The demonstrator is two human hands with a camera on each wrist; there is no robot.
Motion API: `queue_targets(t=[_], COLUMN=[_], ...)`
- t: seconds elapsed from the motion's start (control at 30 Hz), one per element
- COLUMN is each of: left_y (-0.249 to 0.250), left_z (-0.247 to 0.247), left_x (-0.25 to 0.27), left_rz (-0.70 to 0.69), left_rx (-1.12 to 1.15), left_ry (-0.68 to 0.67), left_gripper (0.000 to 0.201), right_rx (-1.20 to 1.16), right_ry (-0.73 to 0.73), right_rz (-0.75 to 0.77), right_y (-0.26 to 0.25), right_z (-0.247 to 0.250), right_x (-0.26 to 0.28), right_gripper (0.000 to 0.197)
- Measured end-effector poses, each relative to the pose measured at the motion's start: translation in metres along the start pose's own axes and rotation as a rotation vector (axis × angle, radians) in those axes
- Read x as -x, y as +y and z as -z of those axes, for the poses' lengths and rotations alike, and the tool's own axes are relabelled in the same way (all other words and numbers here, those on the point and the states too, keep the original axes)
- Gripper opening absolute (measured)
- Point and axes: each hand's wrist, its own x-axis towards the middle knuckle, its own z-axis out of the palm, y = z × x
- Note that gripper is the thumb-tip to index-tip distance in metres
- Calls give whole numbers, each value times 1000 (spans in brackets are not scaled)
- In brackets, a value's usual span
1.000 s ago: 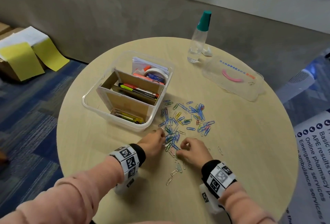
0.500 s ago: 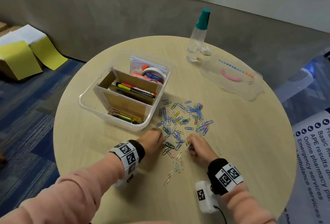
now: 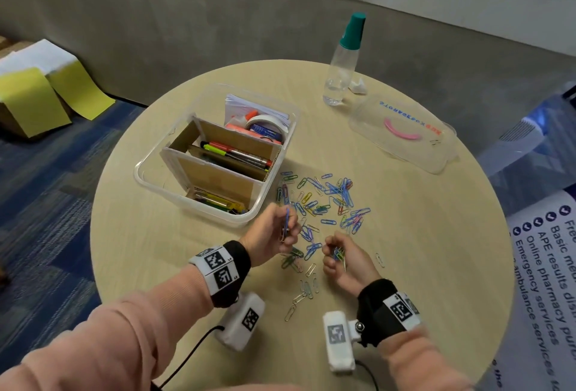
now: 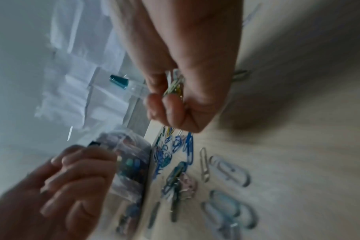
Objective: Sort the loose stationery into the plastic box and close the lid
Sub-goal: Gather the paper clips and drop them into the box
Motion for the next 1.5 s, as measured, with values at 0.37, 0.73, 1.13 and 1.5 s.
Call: queue_targets(t=[0.37,0.73,1.13,1.5], left_y=[-20,-25,37,89], left_z=[9,5,-24,21], left_x=[-2,-5,36,43], left_rz=[39,78,-154,-280], left_rx=[-1519,-1711,-303,-18], left_ry=[290,146,-114,176], left_gripper=[24,24,23,37], right_rx=[1628,1577,1748,1962], right_ry=[93,-20,-76,-41], right_rz=[405,394,395,398], right_y=[10,9,10,9], right_z=[6,5,-5,-16], right_x=[11,0,-5,6], right_gripper=[14,5,8,12])
